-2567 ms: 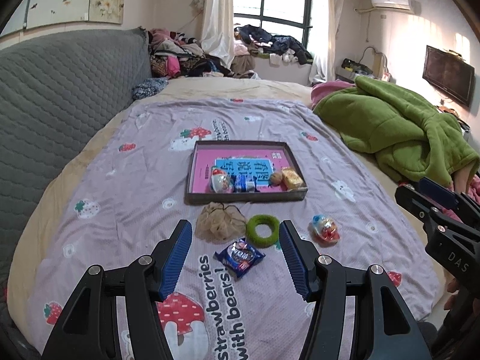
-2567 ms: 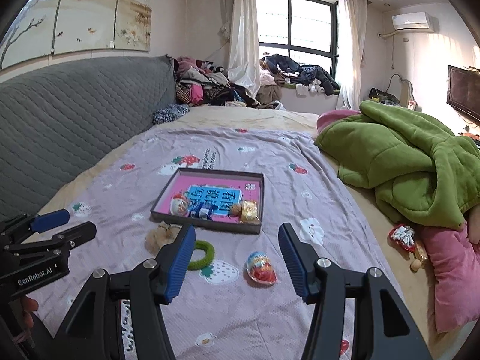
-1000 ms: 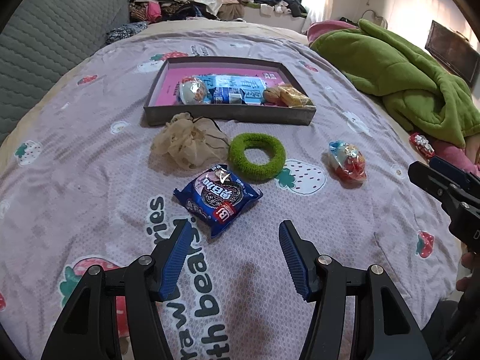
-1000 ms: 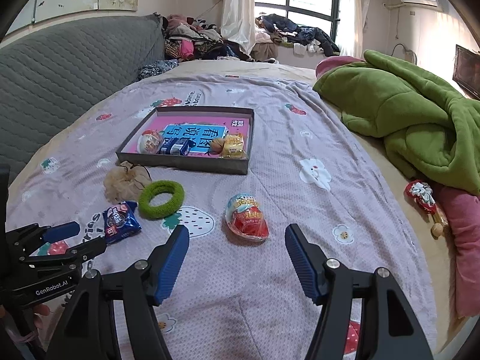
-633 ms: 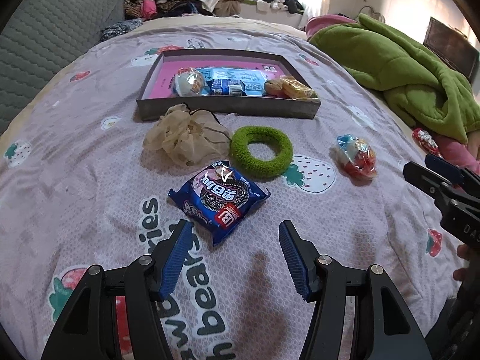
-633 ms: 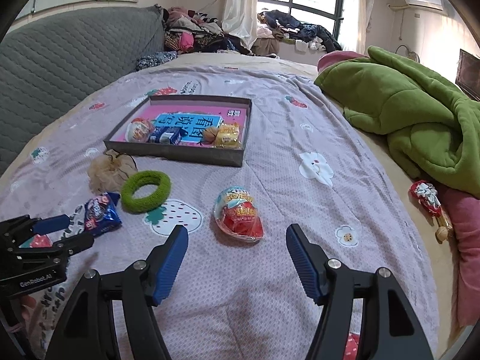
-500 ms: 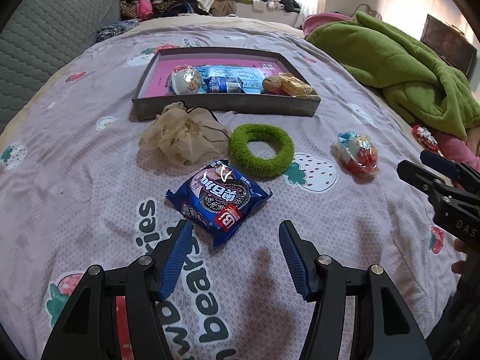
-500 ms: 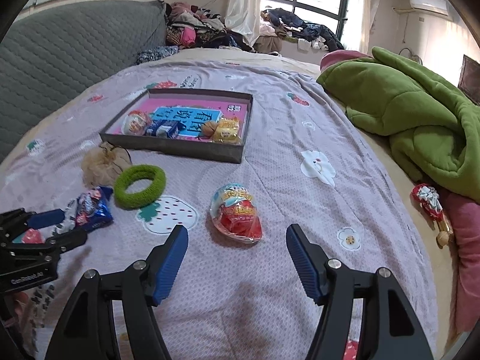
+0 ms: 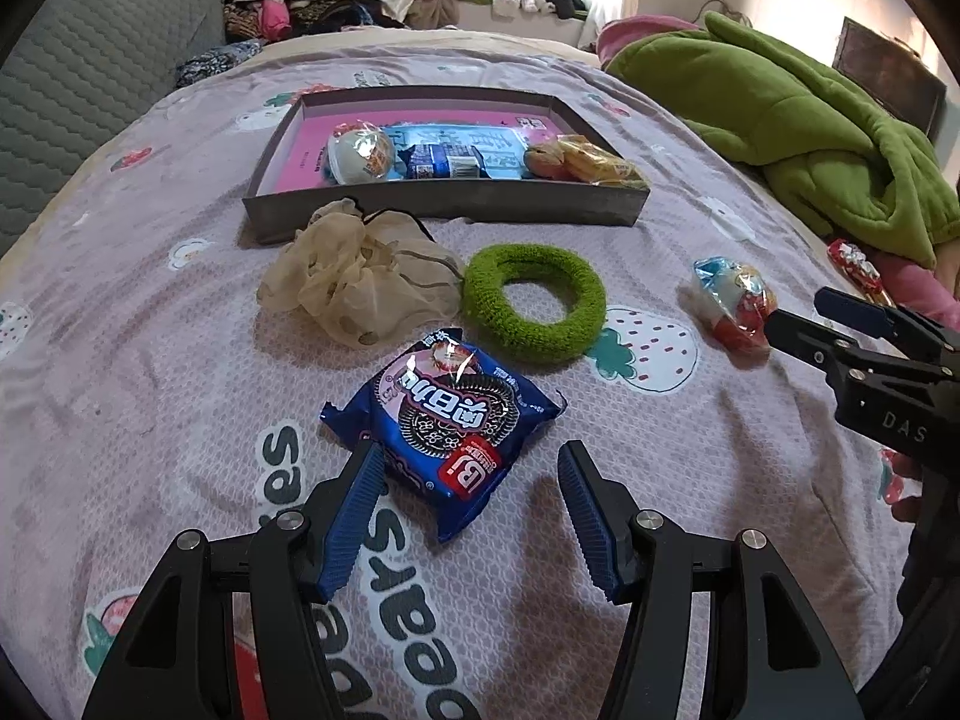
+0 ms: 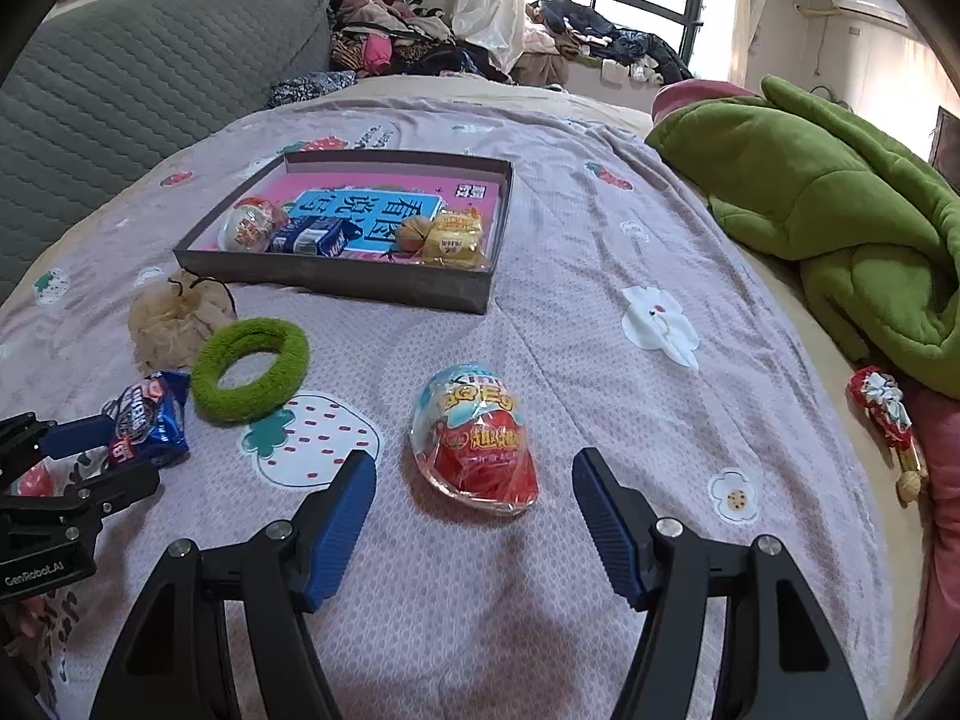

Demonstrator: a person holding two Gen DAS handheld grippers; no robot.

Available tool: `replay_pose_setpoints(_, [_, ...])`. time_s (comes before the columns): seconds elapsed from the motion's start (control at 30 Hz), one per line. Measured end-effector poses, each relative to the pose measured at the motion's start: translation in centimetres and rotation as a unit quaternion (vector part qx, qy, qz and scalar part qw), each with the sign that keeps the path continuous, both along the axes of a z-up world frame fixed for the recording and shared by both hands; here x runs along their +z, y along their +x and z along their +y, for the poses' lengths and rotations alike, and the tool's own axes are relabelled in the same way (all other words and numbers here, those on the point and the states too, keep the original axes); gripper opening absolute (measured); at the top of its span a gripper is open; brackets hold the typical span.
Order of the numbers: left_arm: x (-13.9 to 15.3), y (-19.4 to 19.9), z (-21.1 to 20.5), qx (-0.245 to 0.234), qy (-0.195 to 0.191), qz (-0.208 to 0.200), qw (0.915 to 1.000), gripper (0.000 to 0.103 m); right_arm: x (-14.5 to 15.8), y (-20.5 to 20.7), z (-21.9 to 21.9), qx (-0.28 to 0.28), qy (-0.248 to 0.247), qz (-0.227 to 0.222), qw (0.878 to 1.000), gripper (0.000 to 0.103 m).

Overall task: Organize objects
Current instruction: 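Move left tool toward the Oreo packet while right tool approaches the Kinder egg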

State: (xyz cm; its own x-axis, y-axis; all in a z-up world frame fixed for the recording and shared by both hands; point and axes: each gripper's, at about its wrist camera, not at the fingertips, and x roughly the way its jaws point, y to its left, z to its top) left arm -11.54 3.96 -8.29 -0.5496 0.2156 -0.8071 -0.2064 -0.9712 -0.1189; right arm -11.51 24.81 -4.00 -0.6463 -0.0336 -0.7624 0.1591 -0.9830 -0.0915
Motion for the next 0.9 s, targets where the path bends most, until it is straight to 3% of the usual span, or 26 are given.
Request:
replay_pose_setpoints(0.33, [-0.9, -1.3, 0.1, -0.024, -0.007, 0.01, 0.9996, 0.062, -1.2, -2.0, -0.2, 0.002, -0.007, -0.009, 1.0, 0.068])
replay_pose_setpoints(0.43, [-1.2, -1.9, 0.2, -0.03, -0.004, 0.007, 0.9995, 0.073, -1.5, -2.6, -0.2, 0.002, -0.008, -0.01, 1.0, 0.068])
replay_pose_setpoints(0.9, [-1.1, -2.8, 0.7, 0.006, 0.016, -0.005, 0.9998, 0.073, -2.6, -3.8, -0.3, 0.003, -0.013, -0.018, 1.0, 0.068])
